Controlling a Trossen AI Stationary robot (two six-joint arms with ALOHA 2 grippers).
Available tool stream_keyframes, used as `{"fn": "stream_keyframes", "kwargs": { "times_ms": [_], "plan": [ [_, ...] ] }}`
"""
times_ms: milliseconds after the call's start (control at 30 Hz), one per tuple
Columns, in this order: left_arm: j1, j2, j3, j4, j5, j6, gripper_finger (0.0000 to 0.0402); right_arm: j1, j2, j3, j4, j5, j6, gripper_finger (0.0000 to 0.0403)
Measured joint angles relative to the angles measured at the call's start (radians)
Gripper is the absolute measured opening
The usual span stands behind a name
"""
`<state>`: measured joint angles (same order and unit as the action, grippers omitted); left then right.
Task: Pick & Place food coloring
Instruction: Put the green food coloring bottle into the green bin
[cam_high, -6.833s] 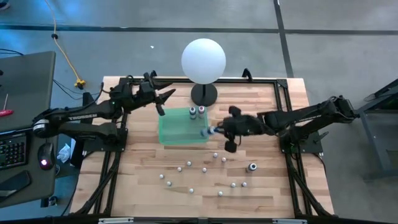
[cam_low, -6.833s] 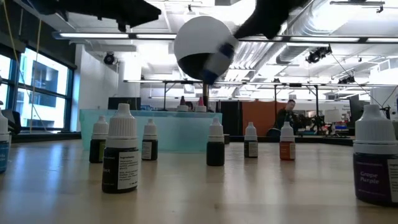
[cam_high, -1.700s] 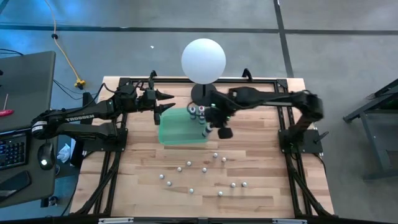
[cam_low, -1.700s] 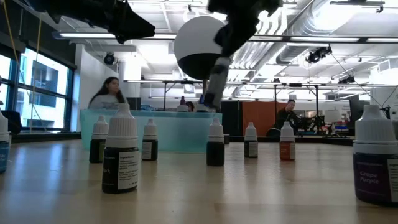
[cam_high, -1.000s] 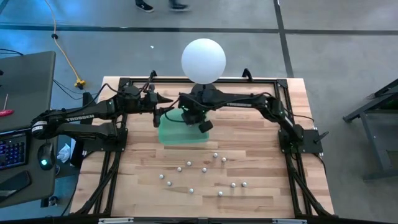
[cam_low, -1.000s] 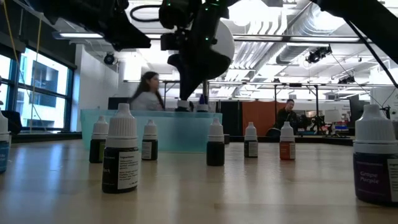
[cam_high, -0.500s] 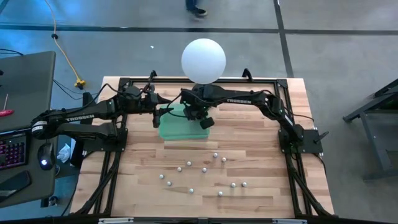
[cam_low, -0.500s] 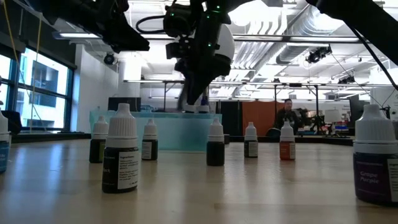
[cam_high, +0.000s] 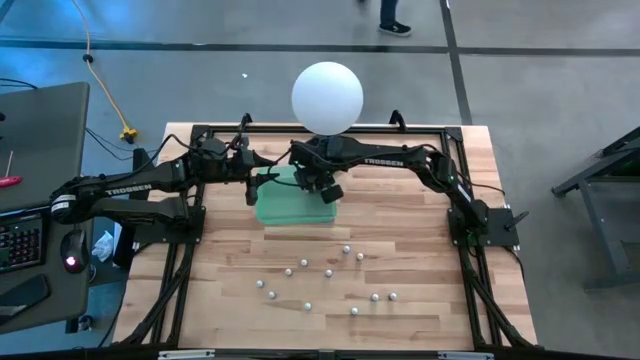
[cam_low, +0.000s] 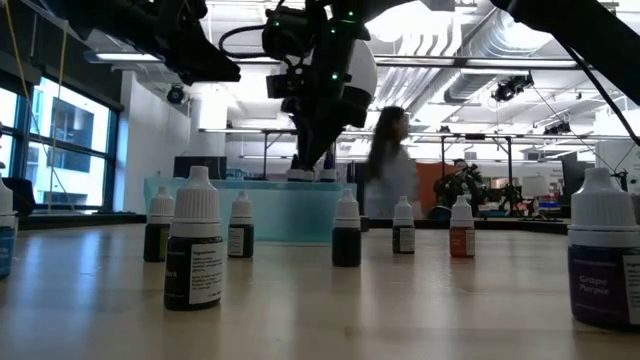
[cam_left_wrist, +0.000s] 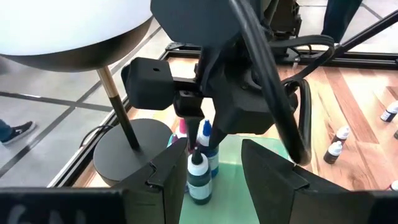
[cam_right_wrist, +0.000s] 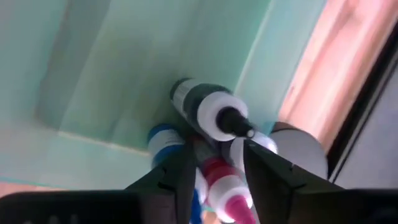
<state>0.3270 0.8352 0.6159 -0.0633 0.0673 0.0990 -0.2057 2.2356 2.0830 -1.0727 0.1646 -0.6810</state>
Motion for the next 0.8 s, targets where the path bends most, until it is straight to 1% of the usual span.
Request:
{"fn": "stream_keyframes", "kwargs": {
  "times_ms": [133,267,400,467,533,567,600,633,700,767,800],
  "plan": [
    [0.0,0.0,0.0,0.0,0.0,0.0,0.015,0.005,0.0,0.0,0.0,0.016,-0.016,0.0145],
    [0.0,0.0,0.0,-0.038,0.0,0.0,0.0149,0.036,0.0,0.022,-0.029,0.11,-0.019,0.0153],
    [0.0,0.0,0.0,-0.113,0.004,0.0,0.0149,0.085,0.0,0.075,-0.09,0.223,-0.02,0.0148],
    [0.0,0.0,0.0,-0.159,0.027,-0.001,0.015,0.111,0.0,0.11,-0.134,0.274,-0.017,0.0142],
    [0.0,0.0,0.0,-0.201,0.044,-0.001,0.0149,0.133,0.0,0.156,-0.193,0.315,0.029,0.0136],
    [0.0,0.001,0.0,-0.213,0.047,-0.001,0.0149,0.142,0.0,0.183,-0.231,0.316,0.066,0.0132],
    [0.0,0.001,-0.002,-0.215,0.039,-0.001,0.0149,0.147,0.0,0.214,-0.275,0.299,0.108,0.0129],
    [0.0,0.001,-0.006,-0.211,0.026,-0.001,0.0149,0.149,0.0,0.246,-0.32,0.259,0.156,0.0125],
    [0.0,0.008,-0.017,-0.209,0.002,-0.001,0.0149,0.139,-0.012,0.272,-0.387,0.147,0.269,0.0118],
    [0.0,0.027,-0.03,-0.201,0.012,-0.012,0.0149,0.117,-0.063,0.202,-0.39,0.037,0.361,0.011],
    [0.0,0.035,-0.037,-0.202,0.029,-0.022,0.0149,0.107,-0.091,0.154,-0.389,0.001,0.4,0.0105]
  ]
}}
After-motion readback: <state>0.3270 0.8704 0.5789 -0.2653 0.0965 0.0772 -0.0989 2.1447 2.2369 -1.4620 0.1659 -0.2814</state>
